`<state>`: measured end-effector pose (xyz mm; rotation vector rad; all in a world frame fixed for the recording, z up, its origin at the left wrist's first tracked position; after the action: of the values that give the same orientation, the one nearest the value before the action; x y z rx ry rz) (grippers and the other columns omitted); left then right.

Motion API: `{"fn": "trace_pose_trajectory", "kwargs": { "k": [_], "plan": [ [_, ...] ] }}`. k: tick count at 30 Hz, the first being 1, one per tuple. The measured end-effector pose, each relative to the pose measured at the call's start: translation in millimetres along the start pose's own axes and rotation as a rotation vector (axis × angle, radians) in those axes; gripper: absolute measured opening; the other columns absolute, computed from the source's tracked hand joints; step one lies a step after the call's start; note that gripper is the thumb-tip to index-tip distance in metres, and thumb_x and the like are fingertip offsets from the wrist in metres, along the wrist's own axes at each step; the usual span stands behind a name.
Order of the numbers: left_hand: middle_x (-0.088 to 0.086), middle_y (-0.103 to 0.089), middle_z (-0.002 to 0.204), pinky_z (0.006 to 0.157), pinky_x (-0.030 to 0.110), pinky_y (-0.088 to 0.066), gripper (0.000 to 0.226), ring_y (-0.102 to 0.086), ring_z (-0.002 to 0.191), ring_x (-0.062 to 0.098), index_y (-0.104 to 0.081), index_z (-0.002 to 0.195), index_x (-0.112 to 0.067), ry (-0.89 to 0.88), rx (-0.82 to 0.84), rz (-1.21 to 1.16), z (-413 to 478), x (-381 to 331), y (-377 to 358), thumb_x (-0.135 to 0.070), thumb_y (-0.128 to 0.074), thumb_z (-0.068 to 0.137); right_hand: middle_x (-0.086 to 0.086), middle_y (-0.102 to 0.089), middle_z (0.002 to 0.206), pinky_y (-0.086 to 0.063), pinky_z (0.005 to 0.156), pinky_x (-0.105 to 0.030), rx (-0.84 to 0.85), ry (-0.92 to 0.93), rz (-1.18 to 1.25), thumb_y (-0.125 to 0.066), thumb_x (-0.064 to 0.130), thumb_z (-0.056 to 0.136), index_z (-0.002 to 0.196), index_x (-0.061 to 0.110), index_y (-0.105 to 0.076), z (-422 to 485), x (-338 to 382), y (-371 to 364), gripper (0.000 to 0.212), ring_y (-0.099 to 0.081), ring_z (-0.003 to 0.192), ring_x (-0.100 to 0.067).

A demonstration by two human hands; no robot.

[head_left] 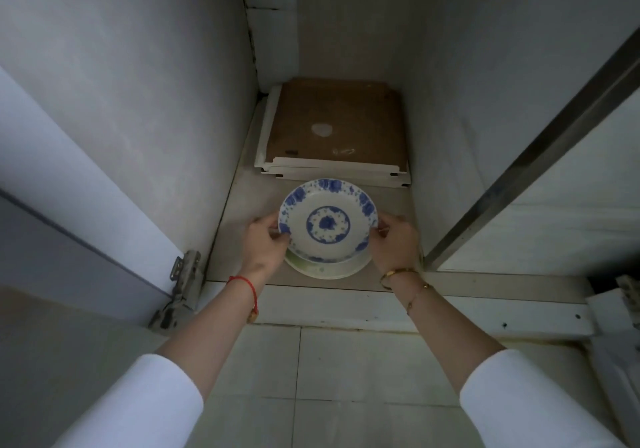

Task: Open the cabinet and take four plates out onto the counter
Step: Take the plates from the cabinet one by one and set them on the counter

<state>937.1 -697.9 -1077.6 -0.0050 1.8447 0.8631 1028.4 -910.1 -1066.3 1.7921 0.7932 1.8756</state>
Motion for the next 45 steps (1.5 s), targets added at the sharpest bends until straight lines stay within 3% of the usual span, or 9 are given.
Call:
{"fn": "trace_pose_trajectory", "kwargs": {
  "k": [5, 10, 14, 17, 25, 32, 38, 42, 45],
  "plan": [
    [0.003, -0.068, 0.117, 0.084, 0.029, -0.053, 0.049, -0.065, 0.093, 0.015, -0.064, 0.130, -0.016, -0.014, -0.055, -0.189, -30, -9, 17, 0.003, -0.065, 0.085, -0.016, -0.074, 0.095, -0.054, 0.070, -0.026, -0.035, 0.071, 0.174, -0.057, 0.002, 0.088, 0.103, 0.005, -0.072, -26, 18, 23, 0.022, -0.066, 0.082, -0.024],
    [-0.006, -0.070, 0.112, 0.078, 0.013, -0.054, 0.051, -0.067, 0.101, 0.009, -0.065, 0.128, -0.020, -0.081, -0.083, -0.310, -83, -36, 45, 0.002, -0.070, 0.082, -0.010, -0.069, 0.098, -0.041, 0.058, -0.009, -0.110, -0.003, 0.220, -0.060, -0.002, 0.083, 0.106, 0.003, -0.067, -62, 27, 54, 0.024, -0.057, 0.076, -0.010],
    [0.005, -0.069, 0.126, 0.099, 0.044, -0.055, 0.050, -0.065, 0.116, 0.020, -0.064, 0.131, -0.011, -0.059, -0.070, -0.338, -130, -74, 70, 0.005, -0.068, 0.084, 0.002, -0.059, 0.088, -0.038, 0.051, 0.005, -0.132, -0.082, 0.311, -0.062, -0.003, 0.080, 0.103, 0.005, -0.063, -100, 49, 96, 0.025, -0.051, 0.066, 0.007],
    [0.003, -0.071, 0.124, 0.099, 0.049, -0.054, 0.048, -0.066, 0.117, 0.018, -0.064, 0.131, -0.015, -0.066, -0.053, -0.335, -170, -106, 90, 0.001, -0.067, 0.086, 0.001, -0.060, 0.090, -0.041, 0.054, 0.002, -0.150, -0.131, 0.331, -0.062, -0.001, 0.080, 0.099, 0.011, -0.058, -131, 66, 132, 0.023, -0.053, 0.070, 0.006],
    [-0.018, -0.073, 0.111, 0.079, 0.012, -0.053, 0.047, -0.068, 0.094, 0.003, -0.066, 0.128, -0.034, -0.056, -0.023, -0.280, -289, -206, 152, -0.008, -0.063, 0.089, 0.003, -0.059, 0.086, -0.043, 0.051, -0.002, -0.216, -0.252, 0.326, -0.063, 0.001, 0.083, 0.093, 0.012, -0.051, -228, 132, 270, 0.020, -0.059, 0.066, 0.006],
    [-0.038, -0.068, 0.083, 0.060, 0.002, -0.046, 0.049, -0.064, 0.073, -0.008, -0.066, 0.129, -0.022, -0.007, -0.020, -0.273, -403, -324, 229, 0.002, -0.061, 0.087, 0.011, -0.063, 0.087, -0.056, 0.063, -0.032, -0.203, -0.289, 0.299, -0.063, 0.010, 0.084, 0.093, 0.017, -0.054, -310, 226, 420, 0.014, -0.065, 0.077, -0.014],
    [-0.006, -0.071, 0.089, 0.061, 0.007, -0.051, 0.048, -0.065, 0.079, 0.003, -0.062, 0.133, -0.027, -0.023, 0.048, -0.241, -474, -430, 280, -0.005, -0.063, 0.089, 0.016, -0.063, 0.089, -0.053, 0.056, -0.017, -0.246, -0.310, 0.308, -0.062, 0.014, 0.085, 0.089, 0.023, -0.052, -355, 292, 534, 0.014, -0.066, 0.076, -0.006],
    [-0.003, -0.071, 0.088, 0.060, 0.005, -0.049, 0.049, -0.062, 0.071, -0.007, -0.062, 0.134, -0.020, -0.089, 0.112, -0.193, -496, -509, 300, -0.004, -0.063, 0.088, 0.016, -0.064, 0.088, -0.049, 0.052, -0.008, -0.334, -0.328, 0.337, -0.063, 0.015, 0.085, 0.088, 0.023, -0.052, -372, 330, 609, 0.014, -0.064, 0.072, 0.006],
    [-0.002, -0.074, 0.094, 0.061, 0.005, -0.049, 0.050, -0.061, 0.071, -0.008, -0.062, 0.134, -0.022, -0.151, 0.183, -0.180, -504, -564, 303, -0.004, -0.062, 0.087, 0.014, -0.066, 0.087, -0.051, 0.053, -0.011, -0.427, -0.367, 0.355, -0.064, 0.018, 0.084, 0.090, 0.019, -0.055, -377, 348, 657, 0.011, -0.065, 0.070, 0.000]
  ]
}}
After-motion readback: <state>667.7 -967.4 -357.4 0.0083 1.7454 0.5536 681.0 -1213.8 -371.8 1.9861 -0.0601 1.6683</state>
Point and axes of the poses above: each hand's wrist, its own z-axis towards the middle knuckle, its own y-axis out of the back of the hand, x = y × z, the point moved 6 cm from there along z, towards the middle knuckle
